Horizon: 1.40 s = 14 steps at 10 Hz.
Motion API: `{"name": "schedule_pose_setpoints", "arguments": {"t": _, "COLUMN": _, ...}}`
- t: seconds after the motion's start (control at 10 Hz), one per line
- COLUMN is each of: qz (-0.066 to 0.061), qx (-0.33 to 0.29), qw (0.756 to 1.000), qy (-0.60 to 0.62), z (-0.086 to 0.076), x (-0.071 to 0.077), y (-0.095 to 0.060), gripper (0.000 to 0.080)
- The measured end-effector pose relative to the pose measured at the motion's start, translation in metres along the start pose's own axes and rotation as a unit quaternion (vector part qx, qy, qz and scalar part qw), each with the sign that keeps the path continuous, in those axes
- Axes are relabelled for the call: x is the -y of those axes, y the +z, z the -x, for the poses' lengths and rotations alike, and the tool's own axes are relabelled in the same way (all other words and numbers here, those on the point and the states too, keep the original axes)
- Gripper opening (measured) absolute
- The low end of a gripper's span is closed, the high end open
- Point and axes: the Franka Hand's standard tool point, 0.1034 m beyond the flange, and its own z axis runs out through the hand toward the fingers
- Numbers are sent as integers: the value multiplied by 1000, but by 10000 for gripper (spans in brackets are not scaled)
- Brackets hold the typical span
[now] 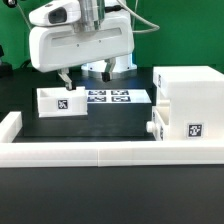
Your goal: Assemble drawer
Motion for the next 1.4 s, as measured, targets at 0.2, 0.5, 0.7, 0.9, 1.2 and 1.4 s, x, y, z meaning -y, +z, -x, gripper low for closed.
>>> {"name": "schedule_pose_setpoints", "arguments": {"t": 0.2, "qz": -3, "qx": 0, "qw": 998, "qy": 64, "z": 1, "x": 1, "y": 1, "gripper": 649}}
{"name": "schedule_pose_setpoints", "arguments": {"t": 0.5, "qz": -1, "qx": 9, "qw": 998, "qy": 69, "z": 33, "x": 14, "y": 8, "gripper": 649}}
{"name": "schedule_pose_setpoints", "arguments": {"t": 0.7, "qz": 6, "qx": 6, "qw": 997, "qy": 75, "z": 50, "x": 13, "y": 12, "gripper": 649}}
{"name": "schedule_pose_setpoints", "arguments": {"t": 0.9, "qz": 18, "qx": -4, "qw": 995, "qy": 94, "z": 68, "x": 16, "y": 25, "gripper": 649}}
{"name": "schedule_pose_setpoints", "arguments": {"t": 1.2, "qz": 20, "qx": -4, "qw": 996, "qy": 88, "z": 72, "x": 16, "y": 28, "gripper": 649}}
{"name": "schedule_pose_setpoints", "arguments": {"t": 1.4, "qz": 20, "qx": -4, "qw": 996, "qy": 88, "z": 73, "x": 16, "y": 28, "gripper": 649}}
